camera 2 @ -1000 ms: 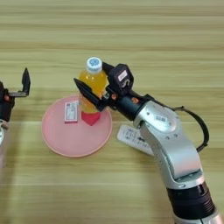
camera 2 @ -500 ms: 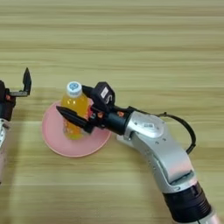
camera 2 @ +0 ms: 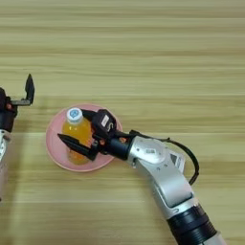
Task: Move the objects on the table
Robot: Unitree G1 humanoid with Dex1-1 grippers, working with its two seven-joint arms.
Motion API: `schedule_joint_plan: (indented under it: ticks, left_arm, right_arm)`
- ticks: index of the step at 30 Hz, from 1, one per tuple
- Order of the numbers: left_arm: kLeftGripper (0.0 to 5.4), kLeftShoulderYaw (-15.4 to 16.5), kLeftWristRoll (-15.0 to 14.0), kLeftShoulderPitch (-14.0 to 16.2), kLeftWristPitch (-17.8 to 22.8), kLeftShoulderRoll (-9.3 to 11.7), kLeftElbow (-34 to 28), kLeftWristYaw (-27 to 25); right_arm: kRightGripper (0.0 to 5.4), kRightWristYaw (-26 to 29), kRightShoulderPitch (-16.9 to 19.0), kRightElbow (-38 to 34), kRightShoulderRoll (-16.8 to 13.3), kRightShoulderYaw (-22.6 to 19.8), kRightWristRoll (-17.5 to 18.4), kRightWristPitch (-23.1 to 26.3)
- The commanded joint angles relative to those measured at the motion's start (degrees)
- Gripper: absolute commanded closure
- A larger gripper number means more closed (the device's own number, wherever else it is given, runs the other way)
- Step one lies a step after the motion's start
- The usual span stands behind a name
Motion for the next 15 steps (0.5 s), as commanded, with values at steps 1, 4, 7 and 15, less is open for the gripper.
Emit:
schedule_joint_plan:
  ticks: [1, 4, 7, 15]
  left_arm:
    - [0.0, -0.35, 0.55, -0.6, -0.63, 0.03, -0.07, 0.26]
    - [0.0, -0.37, 0.62, -0.64, -0.71, 0.06, 0.05, 0.26]
    - [0.0, -0.41, 0.7, -0.65, -0.82, 0.04, 0.19, 0.29]
    - [0.0, -0.52, 0.83, -0.7, -0.95, -0.03, 0.26, 0.38]
  right_arm:
    - [1.93, 0.67, -0.06, 1.51, 0.81, 0.28, -1.07, -3.27]
    - [1.93, 1.0, 0.09, 2.24, 1.03, 0.28, -1.32, -4.01]
    - [1.75, 1.13, 0.09, 2.79, 1.05, 0.29, -1.5, -4.37]
    - [0.72, 1.06, -0.14, 2.43, 1.34, -0.06, -1.21, -4.34]
